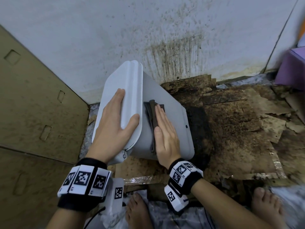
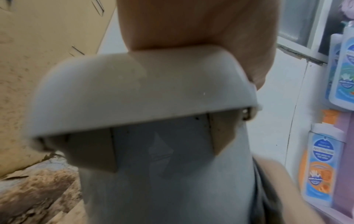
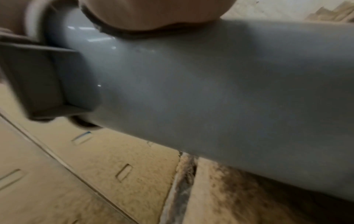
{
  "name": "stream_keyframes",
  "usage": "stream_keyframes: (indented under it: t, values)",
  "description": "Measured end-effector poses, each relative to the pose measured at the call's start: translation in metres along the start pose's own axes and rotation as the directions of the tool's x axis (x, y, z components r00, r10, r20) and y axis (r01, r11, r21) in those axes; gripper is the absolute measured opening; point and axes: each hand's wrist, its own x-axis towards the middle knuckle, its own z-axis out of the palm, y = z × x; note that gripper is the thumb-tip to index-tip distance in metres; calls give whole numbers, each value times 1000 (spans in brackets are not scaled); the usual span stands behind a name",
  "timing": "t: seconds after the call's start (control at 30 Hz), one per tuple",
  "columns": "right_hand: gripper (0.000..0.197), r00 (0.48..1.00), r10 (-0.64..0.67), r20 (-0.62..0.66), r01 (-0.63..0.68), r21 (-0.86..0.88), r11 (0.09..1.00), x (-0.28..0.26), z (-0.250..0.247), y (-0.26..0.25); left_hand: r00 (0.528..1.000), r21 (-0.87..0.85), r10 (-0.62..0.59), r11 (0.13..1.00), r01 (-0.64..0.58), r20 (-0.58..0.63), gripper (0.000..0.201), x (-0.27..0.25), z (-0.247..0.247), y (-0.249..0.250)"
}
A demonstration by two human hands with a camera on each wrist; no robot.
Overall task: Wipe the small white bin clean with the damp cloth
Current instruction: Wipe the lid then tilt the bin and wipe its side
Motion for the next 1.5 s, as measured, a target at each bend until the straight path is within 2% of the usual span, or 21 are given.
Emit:
stream_keyframes:
  t: [0.13, 0.23, 0.47, 0.57, 0.73, 0.9, 1.03, 1.13, 1.3, 1.4, 1.5]
  values:
    - [57, 989, 142, -32, -143, -40, 989, -21, -7, 48, 1000, -28, -31, 999, 31, 0, 78, -1, -3, -3]
    - [64, 947, 315, -55, -315, 11, 949, -31, -12, 71, 1000, -31, -29, 999, 29, -4, 78, -1, -3, -4]
    - [65, 884, 466, -38, -465, 30, 885, -17, -3, 57, 1000, -15, -31, 999, 31, 1, 78, 0, -3, -4]
    - [67, 895, 446, -10, -446, 5, 895, -4, 3, 27, 999, -12, -36, 999, 36, 3, 79, 1, -4, -5]
    - [65, 961, 274, 39, -275, 41, 960, 14, 14, -20, 1000, -4, -2, 1000, 2, -3, 82, 1, -1, -5]
    - [62, 993, 112, -27, -112, 22, 993, 9, 12, -12, 1000, -6, -2, 1000, 2, -10, 84, 2, 1, -3]
    - [59, 1000, 2, -27, -2, -11, 1000, -1, 4, 13, 1000, -9, -9, 1000, 9, -7, 84, 1, 0, -4]
    - [59, 998, 55, -6, -55, -13, 998, -9, -3, 36, 1000, -15, -15, 1000, 15, -10, 83, 0, -1, -4]
    - [65, 957, 290, 21, -291, 8, 957, -19, -14, 70, 1000, -8, -16, 1000, 15, -10, 83, 0, -1, -1]
    - [70, 916, 398, 40, -400, 35, 916, -17, -14, 67, 1000, 4, -14, 1000, 14, 1, 81, 1, 0, 1]
    - [69, 896, 434, 91, -436, -1, 900, -11, -13, 50, 1000, 12, -17, 1000, 17, -5, 79, 2, -2, -1]
